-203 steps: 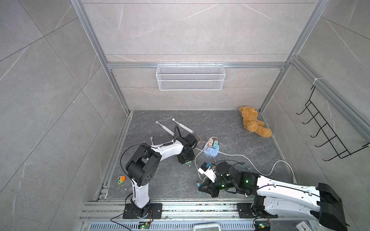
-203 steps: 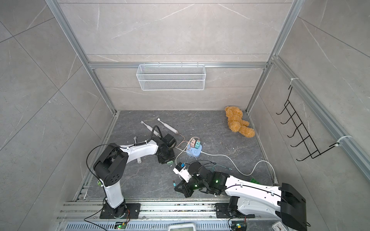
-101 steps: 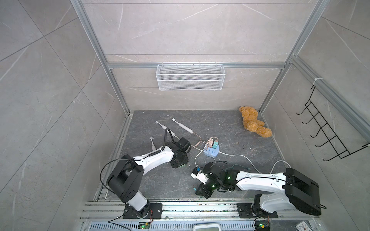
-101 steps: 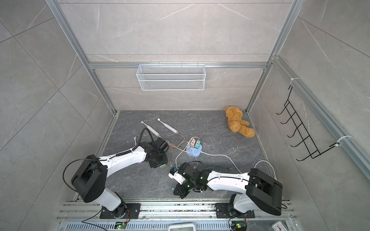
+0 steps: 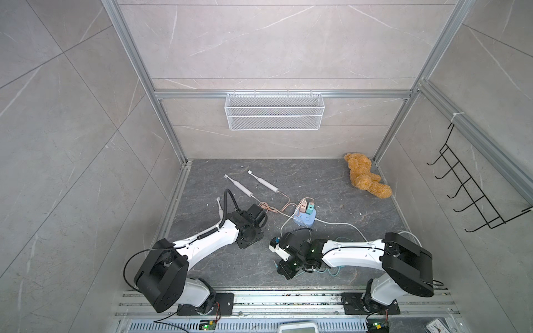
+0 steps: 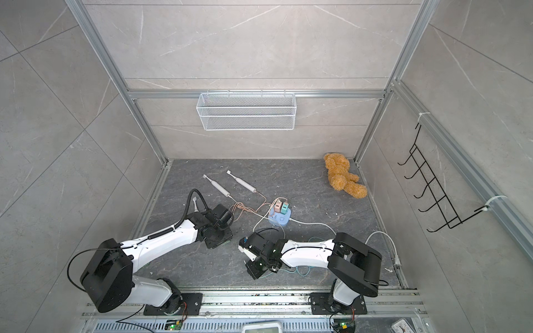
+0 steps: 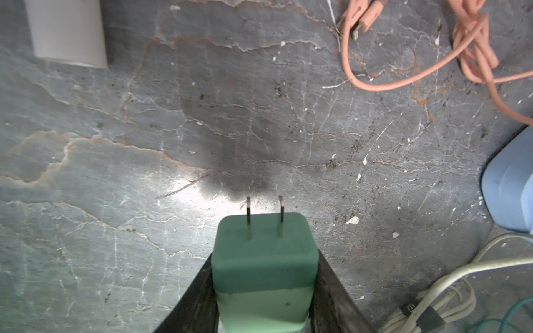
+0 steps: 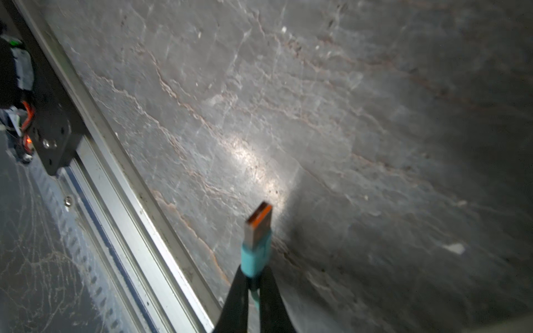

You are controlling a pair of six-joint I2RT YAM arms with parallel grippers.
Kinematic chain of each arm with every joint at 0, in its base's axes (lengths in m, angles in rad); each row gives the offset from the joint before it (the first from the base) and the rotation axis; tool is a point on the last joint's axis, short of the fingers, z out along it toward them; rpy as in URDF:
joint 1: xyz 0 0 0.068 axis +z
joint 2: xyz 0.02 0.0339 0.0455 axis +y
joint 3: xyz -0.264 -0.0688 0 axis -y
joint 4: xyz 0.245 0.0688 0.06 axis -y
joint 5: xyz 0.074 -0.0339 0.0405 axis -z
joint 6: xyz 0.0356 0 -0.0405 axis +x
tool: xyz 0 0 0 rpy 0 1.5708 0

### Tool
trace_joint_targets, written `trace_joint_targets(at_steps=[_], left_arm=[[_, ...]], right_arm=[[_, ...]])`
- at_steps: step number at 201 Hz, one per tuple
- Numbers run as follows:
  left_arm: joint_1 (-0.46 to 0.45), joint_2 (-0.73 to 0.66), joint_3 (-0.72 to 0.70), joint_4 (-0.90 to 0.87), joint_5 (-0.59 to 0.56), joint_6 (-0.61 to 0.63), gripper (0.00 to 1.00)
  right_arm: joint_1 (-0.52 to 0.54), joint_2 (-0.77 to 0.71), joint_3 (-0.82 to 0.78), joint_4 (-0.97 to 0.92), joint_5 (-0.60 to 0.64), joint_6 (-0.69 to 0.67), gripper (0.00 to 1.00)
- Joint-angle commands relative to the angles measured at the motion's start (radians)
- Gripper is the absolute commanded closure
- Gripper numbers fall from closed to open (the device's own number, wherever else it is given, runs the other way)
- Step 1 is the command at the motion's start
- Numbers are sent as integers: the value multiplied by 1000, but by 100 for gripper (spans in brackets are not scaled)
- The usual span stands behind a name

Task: Charge the electric toothbrush
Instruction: Pick up the plug from the center of the board, then place the charging cable at the center of the board.

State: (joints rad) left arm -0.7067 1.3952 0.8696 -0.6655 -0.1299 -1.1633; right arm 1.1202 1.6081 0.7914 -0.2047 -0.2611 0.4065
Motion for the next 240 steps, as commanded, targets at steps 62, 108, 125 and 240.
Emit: trace_joint_targets(at_steps=[62, 108, 125, 240], left_arm=[[40, -55, -44, 29, 40, -66, 100], [54, -43, -54, 31, 79, -70, 100], [54, -33, -58, 35, 86, -73, 100], [59, -16, -72, 44, 87, -84, 100]], right_arm=[[27, 4, 29, -52, 61, -38, 75], [37, -54, 25, -58, 144, -67, 68], [41, -76, 22, -53, 186, -63, 67], [97, 29, 68, -46, 387, 49, 64]])
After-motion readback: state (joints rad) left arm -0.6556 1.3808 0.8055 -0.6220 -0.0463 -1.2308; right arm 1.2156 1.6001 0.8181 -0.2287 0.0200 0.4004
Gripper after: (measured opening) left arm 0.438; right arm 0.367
